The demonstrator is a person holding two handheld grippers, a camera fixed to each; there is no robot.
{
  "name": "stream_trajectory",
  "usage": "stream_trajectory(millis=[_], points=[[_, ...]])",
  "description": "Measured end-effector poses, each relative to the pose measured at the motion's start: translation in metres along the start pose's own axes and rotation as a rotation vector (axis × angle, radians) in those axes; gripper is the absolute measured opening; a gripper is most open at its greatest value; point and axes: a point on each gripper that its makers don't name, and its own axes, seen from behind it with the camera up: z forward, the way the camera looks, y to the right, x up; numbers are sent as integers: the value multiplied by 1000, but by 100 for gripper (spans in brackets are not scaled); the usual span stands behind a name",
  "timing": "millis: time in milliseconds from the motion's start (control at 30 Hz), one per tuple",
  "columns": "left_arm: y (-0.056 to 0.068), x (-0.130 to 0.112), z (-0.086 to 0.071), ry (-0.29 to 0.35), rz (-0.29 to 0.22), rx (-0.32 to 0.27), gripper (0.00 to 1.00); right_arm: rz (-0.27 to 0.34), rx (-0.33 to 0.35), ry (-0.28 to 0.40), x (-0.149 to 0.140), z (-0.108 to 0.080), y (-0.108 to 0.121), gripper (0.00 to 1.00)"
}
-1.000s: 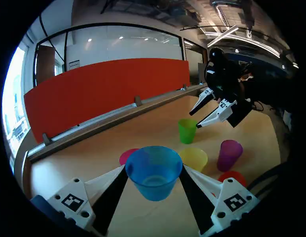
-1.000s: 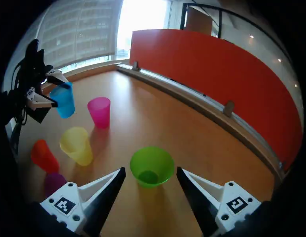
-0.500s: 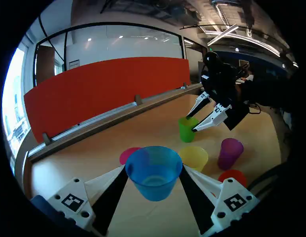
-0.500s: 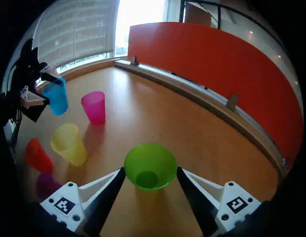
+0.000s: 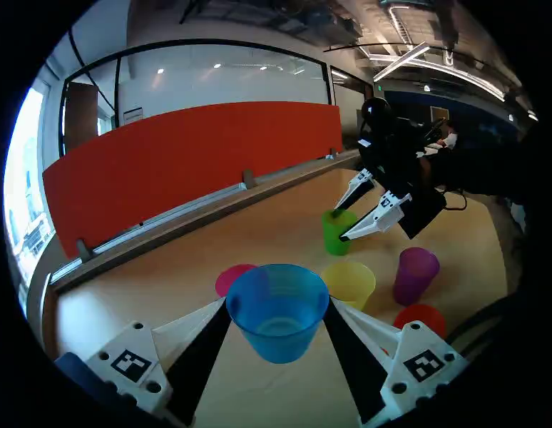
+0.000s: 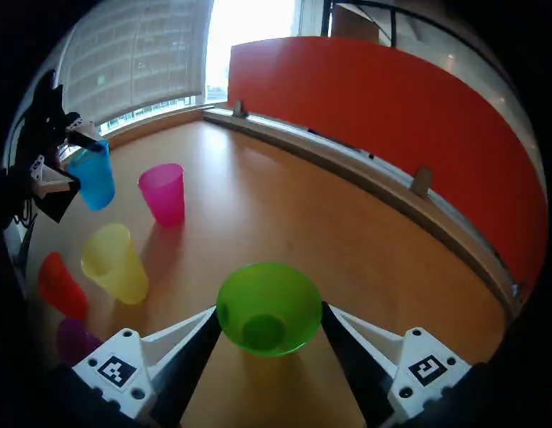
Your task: Pour water
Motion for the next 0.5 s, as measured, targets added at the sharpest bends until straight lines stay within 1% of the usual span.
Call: stream_trajectory(millis=[67, 200, 300, 500], points=[[0, -1, 0, -1, 1, 0, 87, 3, 1, 2, 0, 1, 0, 95], [0, -3, 0, -5, 1, 0, 87, 14, 6, 10, 0, 1, -1, 92], [-1, -3, 1, -5, 0, 1, 87, 24, 12, 20, 1, 1, -3, 92], [-2, -2, 0, 2, -7, 7, 87, 39, 11, 67, 14, -5, -4, 91]])
